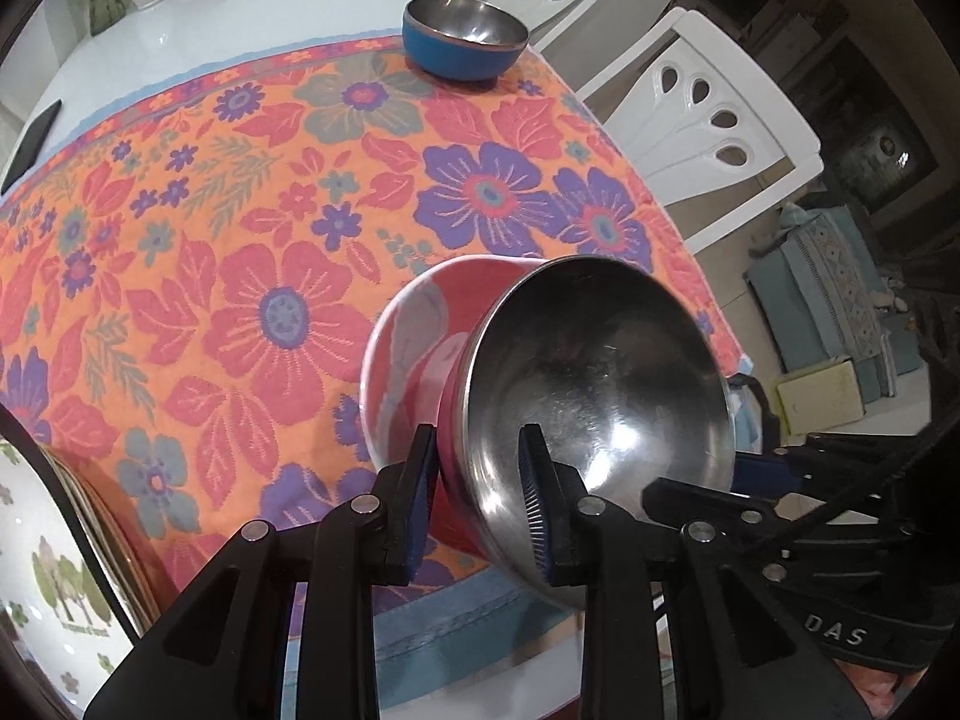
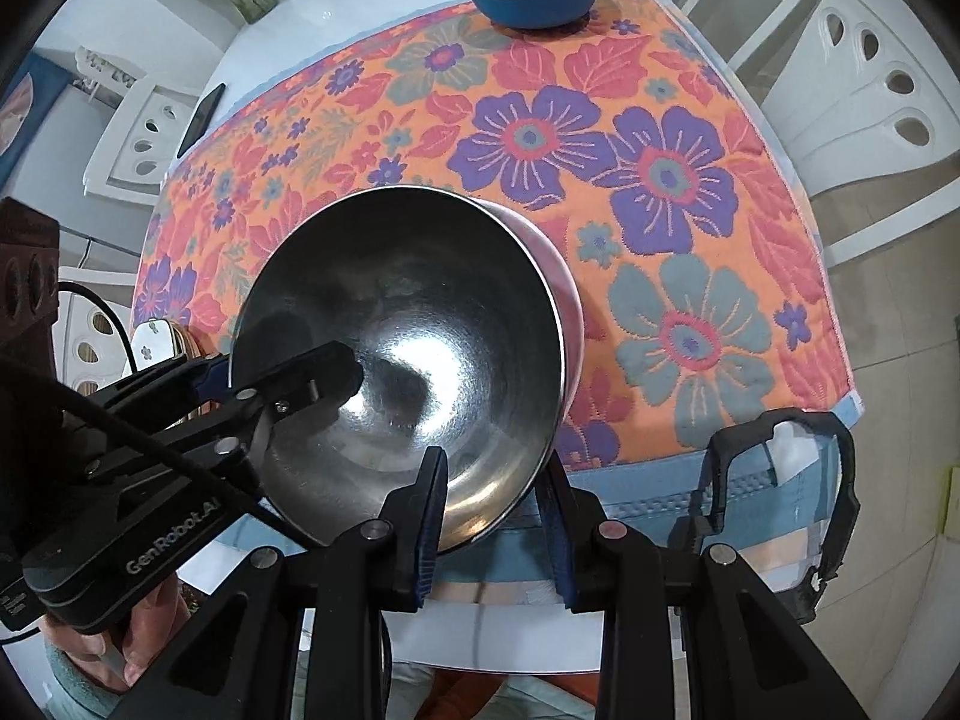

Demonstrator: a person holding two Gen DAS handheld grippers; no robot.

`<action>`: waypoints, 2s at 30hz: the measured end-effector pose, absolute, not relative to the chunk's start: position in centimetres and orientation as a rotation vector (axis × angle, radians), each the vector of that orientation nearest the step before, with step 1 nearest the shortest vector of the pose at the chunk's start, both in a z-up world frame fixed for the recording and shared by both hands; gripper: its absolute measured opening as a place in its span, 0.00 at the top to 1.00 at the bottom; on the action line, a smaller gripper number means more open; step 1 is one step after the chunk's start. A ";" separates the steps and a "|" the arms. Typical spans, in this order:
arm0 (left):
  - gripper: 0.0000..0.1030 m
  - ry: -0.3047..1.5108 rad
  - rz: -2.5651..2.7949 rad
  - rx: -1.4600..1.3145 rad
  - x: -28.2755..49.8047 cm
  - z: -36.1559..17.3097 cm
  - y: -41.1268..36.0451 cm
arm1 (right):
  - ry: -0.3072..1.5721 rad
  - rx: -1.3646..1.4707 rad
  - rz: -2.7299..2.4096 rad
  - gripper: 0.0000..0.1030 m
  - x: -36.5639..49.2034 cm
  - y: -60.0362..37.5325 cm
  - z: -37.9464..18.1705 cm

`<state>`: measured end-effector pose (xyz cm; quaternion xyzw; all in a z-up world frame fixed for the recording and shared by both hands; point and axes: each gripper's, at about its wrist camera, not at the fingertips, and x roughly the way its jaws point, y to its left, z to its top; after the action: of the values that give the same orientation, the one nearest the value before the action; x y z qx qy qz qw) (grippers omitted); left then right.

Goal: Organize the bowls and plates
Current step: 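Carry the red steel bowl over the pink bowl and lower it inside, then open the right gripper and move it toward the blue steel bowl, then grasp the rim of the blue steel bowl with the right gripper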

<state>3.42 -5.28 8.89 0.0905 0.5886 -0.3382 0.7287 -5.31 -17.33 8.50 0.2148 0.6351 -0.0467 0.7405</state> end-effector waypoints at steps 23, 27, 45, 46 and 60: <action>0.65 1.232 -0.701 0.216 5.8 11.2 -3.1 | 1.315 0.433 -0.049 0.71 -3.9 -17.2 11.8; 0.65 1.176 -0.711 0.206 6.7 13.2 -3.2 | 1.285 0.437 -0.055 0.71 -2.9 -18.2 13.0; 0.65 1.093 -0.707 0.184 12.9 17.1 -4.8 | 1.153 0.601 -0.145 0.71 1.9 -26.2 16.4; 0.65 1.091 -0.712 0.180 13.3 17.2 -5.0 | 1.155 0.615 -0.154 0.71 2.2 -26.6 16.2; 0.47 1.103 -0.762 0.126 23.5 16.0 -11.6 | 1.158 0.670 -0.232 0.45 9.2 -30.6 13.4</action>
<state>23.51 -11.58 16.04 0.0582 0.5106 -0.3528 0.7819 9.16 -30.63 13.37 0.3098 0.5354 -0.1073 0.7783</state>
